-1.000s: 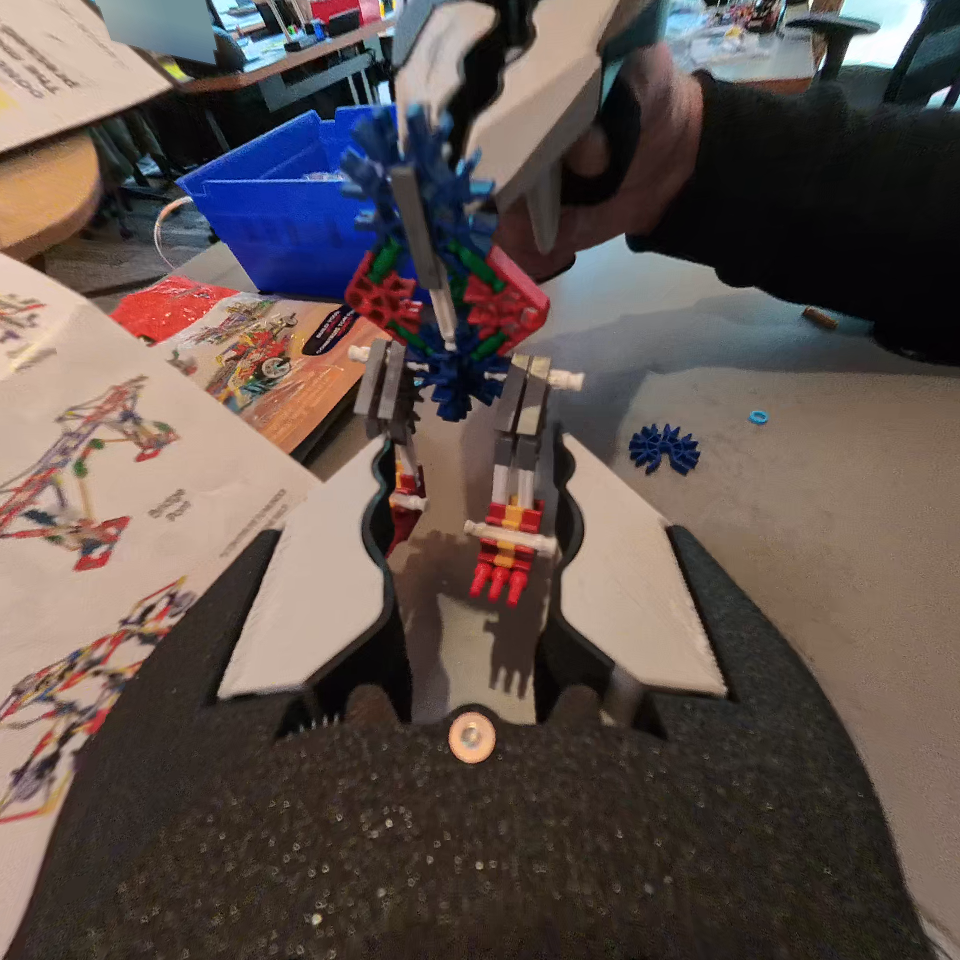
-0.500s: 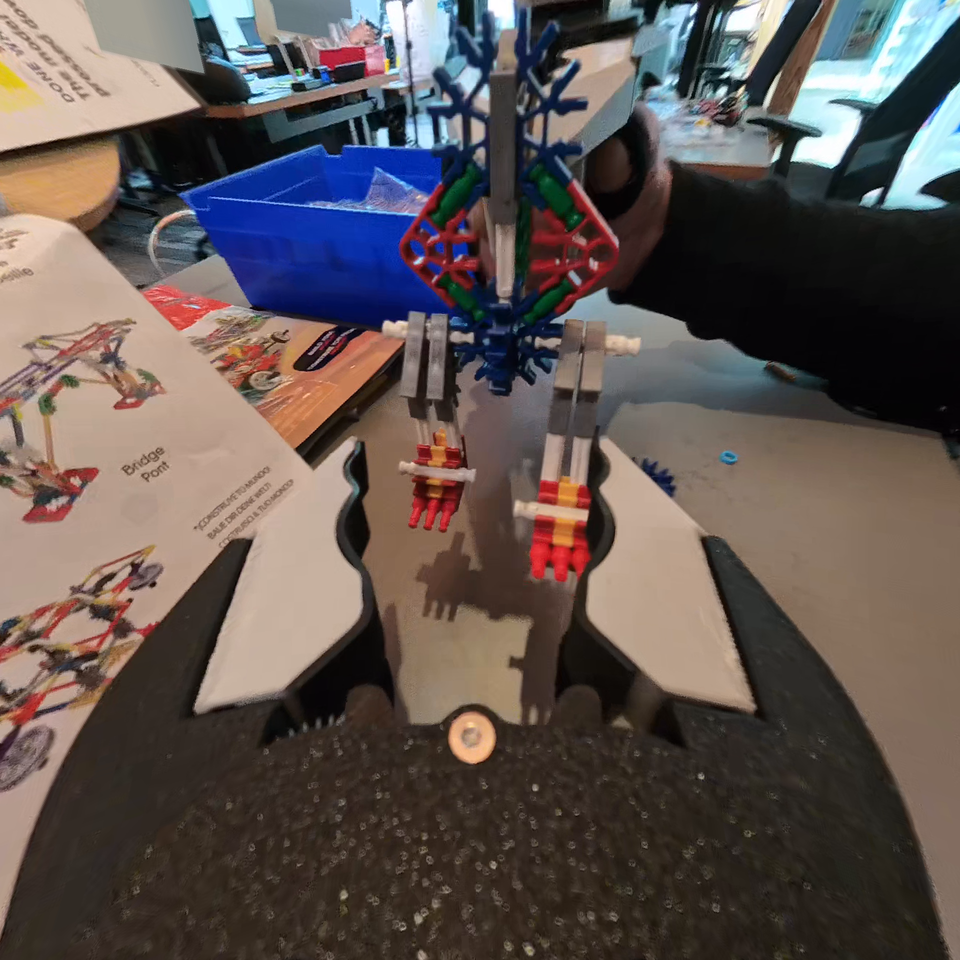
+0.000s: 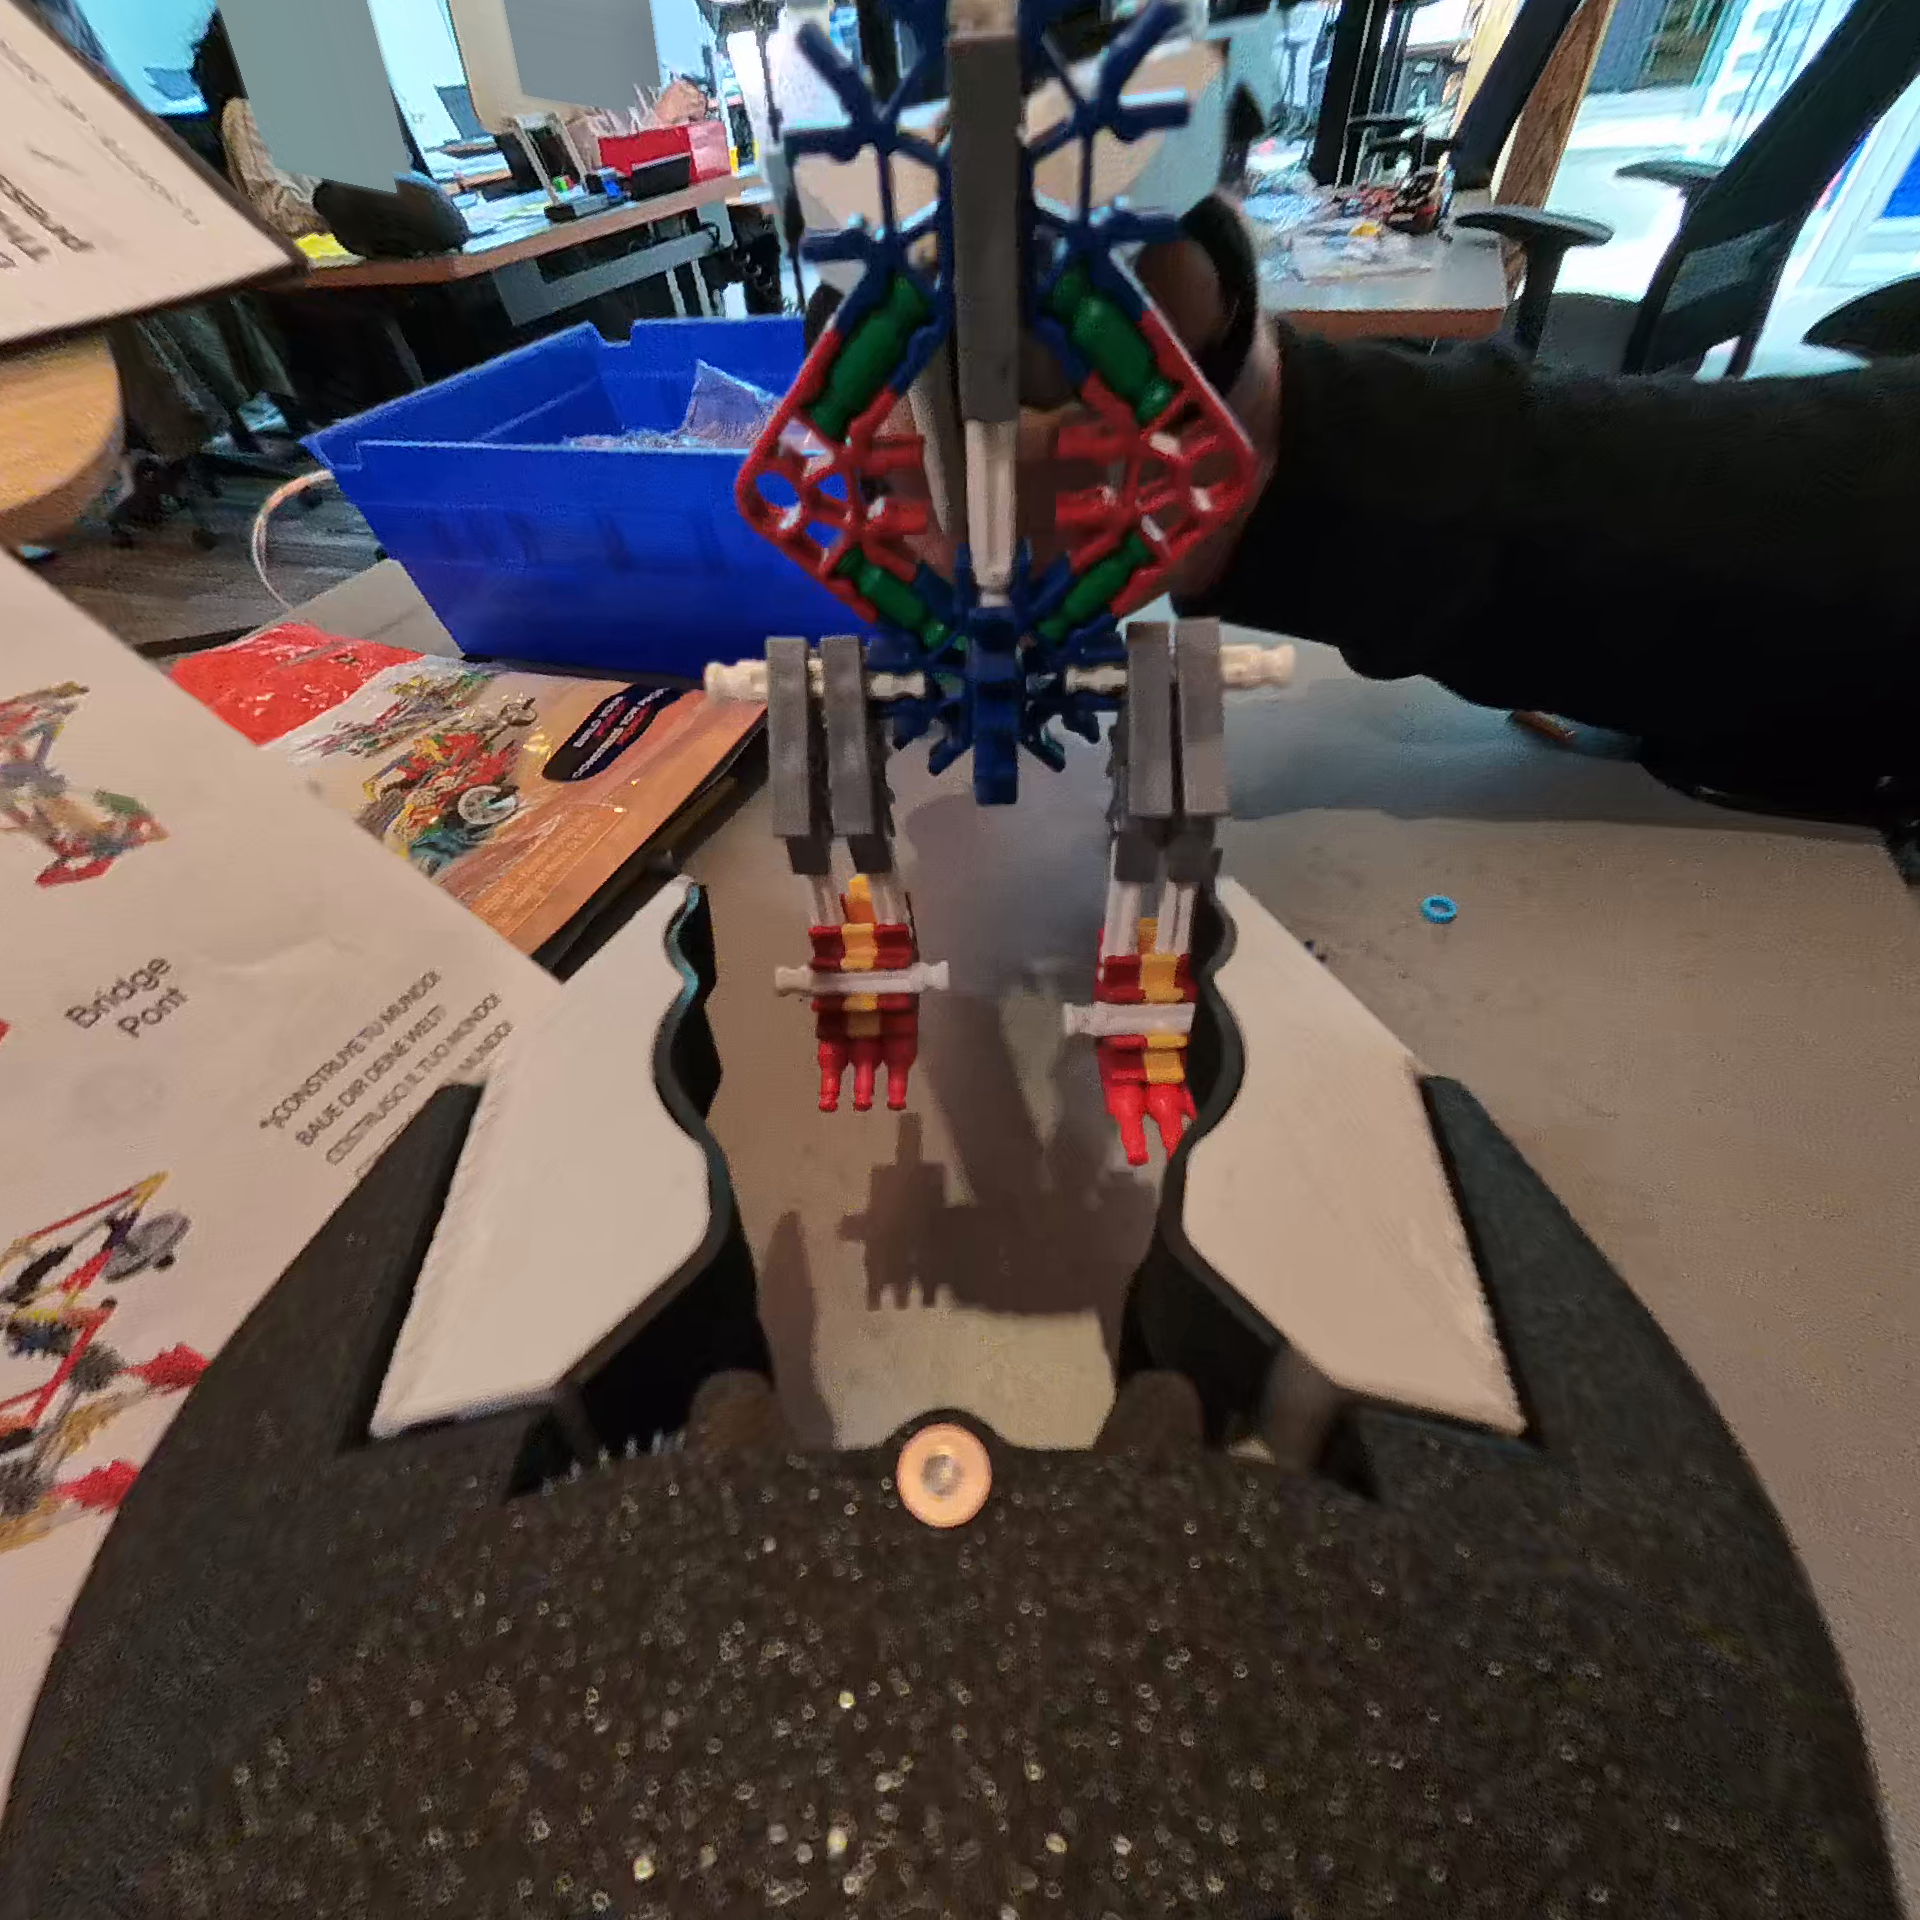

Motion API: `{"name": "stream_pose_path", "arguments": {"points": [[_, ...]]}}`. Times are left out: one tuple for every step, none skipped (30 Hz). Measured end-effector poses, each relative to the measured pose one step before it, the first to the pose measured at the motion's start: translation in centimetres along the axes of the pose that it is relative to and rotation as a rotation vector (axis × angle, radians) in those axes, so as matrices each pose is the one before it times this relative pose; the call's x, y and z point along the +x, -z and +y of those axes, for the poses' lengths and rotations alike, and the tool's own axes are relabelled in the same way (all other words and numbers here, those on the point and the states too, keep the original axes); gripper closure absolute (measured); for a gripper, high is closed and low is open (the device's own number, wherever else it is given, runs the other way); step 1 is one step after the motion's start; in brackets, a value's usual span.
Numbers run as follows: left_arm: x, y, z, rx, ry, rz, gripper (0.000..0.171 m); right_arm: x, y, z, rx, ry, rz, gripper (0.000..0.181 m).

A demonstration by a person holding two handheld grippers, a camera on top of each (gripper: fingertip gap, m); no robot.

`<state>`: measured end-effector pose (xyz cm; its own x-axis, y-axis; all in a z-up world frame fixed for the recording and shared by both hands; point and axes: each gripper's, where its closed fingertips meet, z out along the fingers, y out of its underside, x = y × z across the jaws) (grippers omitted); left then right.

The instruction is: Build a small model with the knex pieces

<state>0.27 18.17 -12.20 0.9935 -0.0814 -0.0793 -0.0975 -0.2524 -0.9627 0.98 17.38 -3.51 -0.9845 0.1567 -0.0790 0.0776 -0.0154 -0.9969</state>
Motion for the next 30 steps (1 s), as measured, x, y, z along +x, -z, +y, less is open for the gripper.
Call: {"name": "stream_pose_path", "arguments": {"points": [[0.145,0.393,-0.224,0.01144,0.0011,0.0162,0.085,0.054,0.201,-0.141,0.0103,-0.0038,0.0004,0.176],[0.367,0.394,-0.144,0.00608,0.0050,0.0311,0.089,0.058,0.137,-0.043,0.0041,-0.0024,0.0019,0.177],[0.212,0.445,-0.136,0.00221,0.0037,0.0220,0.089,0.051,0.078,0.064,-0.0021,-0.0021,0.0009,0.177],[0.024,0.445,-0.023,-0.00726,-0.0017,0.0069,0.089,0.009,0.036,0.063,-0.0025,0.0002,-0.0005,0.177],[-0.063,0.502,-0.004,-0.00799,0.0017,0.0033,0.091,-0.039,0.002,0.008,-0.0011,0.0010,-0.0010,0.177],[0.031,0.542,-0.084,0.00610,0.0133,0.0129,0.093,-0.011,-0.021,0.015,-0.0010,0.0010,-0.0002,0.176],[0.243,0.502,-0.104,0.00515,0.0222,0.0282,0.095,-0.083,-0.059,0.025,0.0010,-0.0014,-0.0063,0.176],[0.216,0.431,-0.173,0.00383,-0.0069,0.0170,0.098,-0.157,-0.074,0.037,0.0028,-0.0044,-0.0125,0.176],[-0.114,0.309,-0.448,0.02547,-0.0231,-0.0120,0.096,-0.128,-0.066,-0.041,0.0066,-0.0073,-0.0121,0.176],[0.043,0.087,-0.436,0.02647,-0.0003,0.0007,0.102,-0.162,-0.032,-0.036,0.0060,-0.0095,-0.0145,0.176],[0.116,-0.106,-0.212,0.01257,0.0007,0.0062,0.109,-0.159,-0.015,0.089,-0.0023,-0.0043,-0.0123,0.176],[-0.416,-0.197,-0.018,0.00038,-0.0221,-0.0362,0.112,-0.032,-0.030,0.196,-0.0107,0.0010,-0.0009,0.176],[-0.308,-0.175,0.047,-0.00424,-0.0237,-0.0302,0.117,0.033,-0.043,0.170,-0.0103,0.0025,0.0032,0.176],[0.203,-0.159,0.084,-0.00498,-0.0037,0.0080,0.121,-0.067,-0.055,0.040,-0.0021,-0.0008,-0.0040,0.176],[0.258,-0.164,-0.001,0.00353,0.0123,0.0169,0.121,-0.050,-0.098,0.036,-0.0018,-0.0017,-0.0034,0.176],[0.035,-0.193,0.019,0.00476,0.0053,0.0039,0.120,-0.134,-0.145,0.138,-0.0074,-0.0008,-0.0074,0.176],[0.155,-0.213,0.112,0.00015,0.0016,0.0112,0.117,-0.287,-0.214,0.213,-0.0128,-0.0011,-0.0169,0.176],[0.406,-0.167,0.084,0.00286,0.0040,0.0280,0.113,-0.406,-0.290,0.245,-0.0142,-0.0001,-0.0224,0.176],[0.351,-0.200,0.079,0.00464,0.0106,0.0257,0.108,-0.439,-0.331,0.181,-0.0101,0.0001,-0.0255,0.176],[0.404,-0.258,0.119,0.00206,0.0206,0.0291,0.102,-0.525,-0.360,0.099,-0.0032,-0.0022,-0.0328,0.176],[0.636,-0.348,0.125,-0.00200,0.0259,0.0405,0.096,-0.524,-0.388,0.080,-0.0011,-0.0001,-0.0333,0.177],[0.627,-0.393,0.152,-0.00536,0.0163,0.0363,0.091,-0.407,-0.426,0.106,-0.0021,0.0039,-0.0267,0.176],[0.661,-0.407,0.165,-0.00845,0.0044,0.0355,0.093,-0.340,-0.429,0.103,-0.0007,0.0035,-0.0233,0.176],[0.665,-0.358,0.103,-0.00698,-0.0068,0.0333,0.098,-0.253,-0.374,0.032,0.0049,0.0008,-0.0202,0.176],[0.580,-0.265,-0.073,0.00196,-0.0087,0.0257,0.108,-0.125,-0.244,-0.092,0.0115,-0.0016,-0.0130,0.176],[0.362,-0.230,-0.087,0.00239,-0.0046,0.0157,0.118,-0.070,-0.113,-0.176,0.0143,-0.0010,-0.0077,0.176],[-0.044,-0.138,-0.062,0.00047,0.0002,-0.0049,0.118,-0.046,-0.039,-0.136,0.0103,-0.0005,-0.0043,0.176],[0.017,0.003,-0.093,0.00336,-0.0002,0.0021,0.118,0.032,0.024,-0.076,0.0063,-0.0036,0.0003,0.176],[-0.165,0.067,-0.081,0.00601,0.0083,-0.0046,0.119,0.190,0.113,-0.075,0.0058,-0.0042,0.0098,0.176],[-0.394,0.113,-0.005,0.00192,0.0091,-0.0164,0.119,0.379,0.184,-0.043,0.0047,-0.0014,0.0216,0.176]]}}
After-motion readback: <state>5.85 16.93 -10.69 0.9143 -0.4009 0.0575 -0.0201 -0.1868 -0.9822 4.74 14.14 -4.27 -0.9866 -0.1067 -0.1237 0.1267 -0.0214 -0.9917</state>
